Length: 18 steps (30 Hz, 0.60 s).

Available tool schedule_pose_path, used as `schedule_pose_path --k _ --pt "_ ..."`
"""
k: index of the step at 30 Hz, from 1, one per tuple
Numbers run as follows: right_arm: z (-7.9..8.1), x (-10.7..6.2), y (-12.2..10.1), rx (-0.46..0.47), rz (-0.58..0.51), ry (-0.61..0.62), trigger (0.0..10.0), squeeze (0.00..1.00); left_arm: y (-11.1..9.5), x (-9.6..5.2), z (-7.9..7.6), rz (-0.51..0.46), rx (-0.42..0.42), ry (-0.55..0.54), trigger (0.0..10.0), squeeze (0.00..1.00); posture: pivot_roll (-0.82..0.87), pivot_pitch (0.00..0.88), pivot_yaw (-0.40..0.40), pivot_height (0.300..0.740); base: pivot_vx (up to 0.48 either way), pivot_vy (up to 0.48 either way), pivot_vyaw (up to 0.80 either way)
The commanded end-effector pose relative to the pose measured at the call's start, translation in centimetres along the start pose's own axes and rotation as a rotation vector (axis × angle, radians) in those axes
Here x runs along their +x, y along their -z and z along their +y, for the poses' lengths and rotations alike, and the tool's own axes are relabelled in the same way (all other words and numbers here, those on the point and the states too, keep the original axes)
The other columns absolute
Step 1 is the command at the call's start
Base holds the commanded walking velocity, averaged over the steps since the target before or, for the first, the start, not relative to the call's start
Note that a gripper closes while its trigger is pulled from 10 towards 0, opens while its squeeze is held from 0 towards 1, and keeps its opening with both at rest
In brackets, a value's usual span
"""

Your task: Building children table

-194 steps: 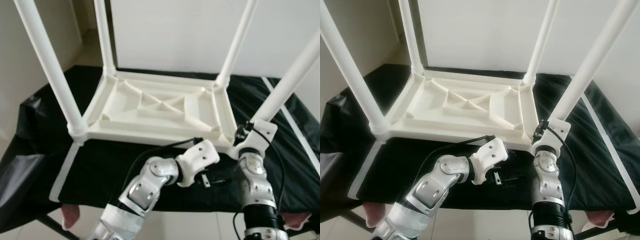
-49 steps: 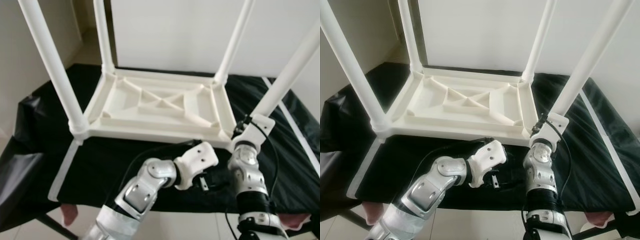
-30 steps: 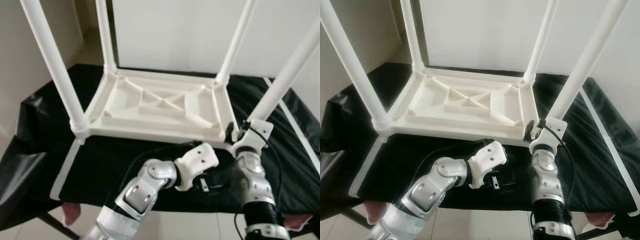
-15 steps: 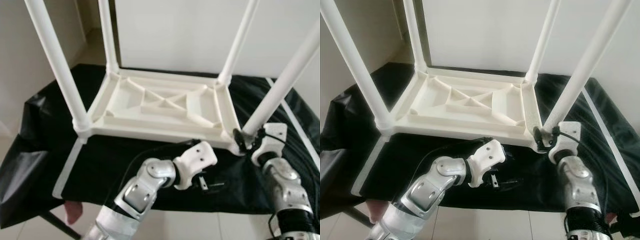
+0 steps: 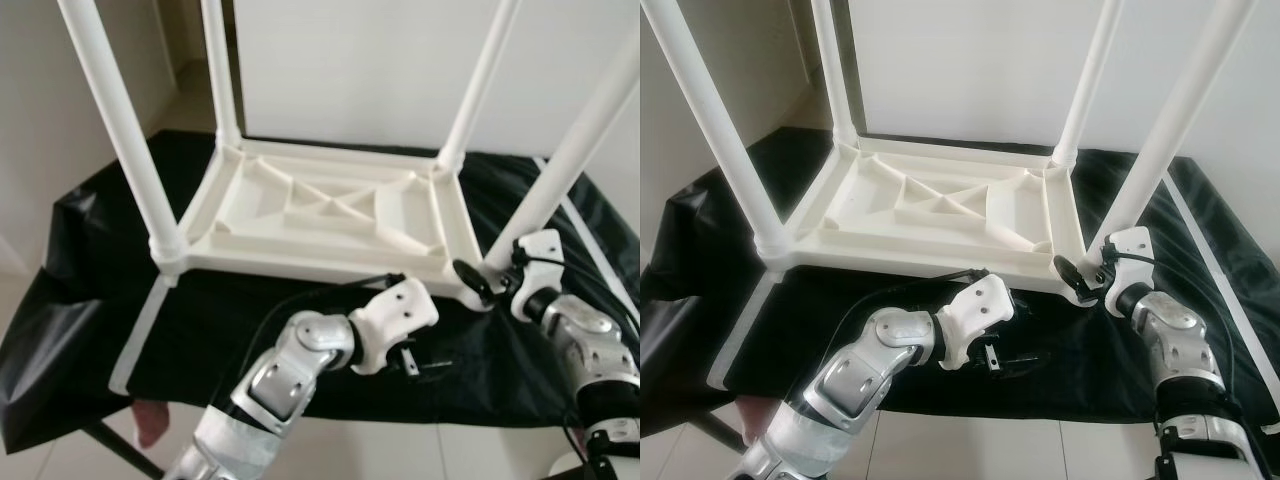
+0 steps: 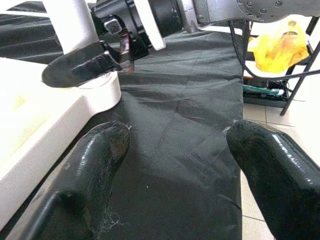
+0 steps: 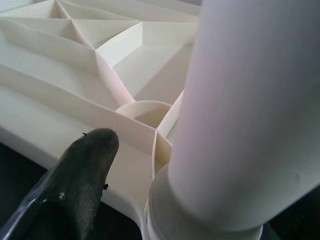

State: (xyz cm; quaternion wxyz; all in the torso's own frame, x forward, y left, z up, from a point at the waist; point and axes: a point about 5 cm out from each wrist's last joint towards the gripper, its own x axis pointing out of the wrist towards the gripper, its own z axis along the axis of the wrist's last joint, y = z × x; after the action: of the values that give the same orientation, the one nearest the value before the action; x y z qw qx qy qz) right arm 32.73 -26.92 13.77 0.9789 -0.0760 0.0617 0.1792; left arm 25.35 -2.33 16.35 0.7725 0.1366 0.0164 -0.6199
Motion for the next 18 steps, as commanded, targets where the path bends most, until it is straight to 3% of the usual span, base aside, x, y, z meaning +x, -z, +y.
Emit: schedule_pose_path --k 1,4,18 --pt "0.3 0.0 0.9 0.012 0.040 -0.037 10.0 0.00 0.1 0.1 0.4 0.003 -0.013 -0.064 10.0 0.00 0.00 0.000 -0.045 0.740 0.000 0.000 0.00" --pt "0.6 -0.1 2.2 0.037 0.076 -0.090 10.0 0.00 0.0 -0.1 0.5 0.003 -0.013 -0.069 10.0 0.00 0.01 0.000 -0.044 0.740 0.000 0.000 0.00" --pt "2.4 -0.8 2.0 0.051 0.036 -0.209 10.0 0.00 0.2 -0.2 0.5 0.010 -0.011 -0.064 10.0 0.00 0.00 0.000 -0.045 0.740 0.000 0.000 0.00"
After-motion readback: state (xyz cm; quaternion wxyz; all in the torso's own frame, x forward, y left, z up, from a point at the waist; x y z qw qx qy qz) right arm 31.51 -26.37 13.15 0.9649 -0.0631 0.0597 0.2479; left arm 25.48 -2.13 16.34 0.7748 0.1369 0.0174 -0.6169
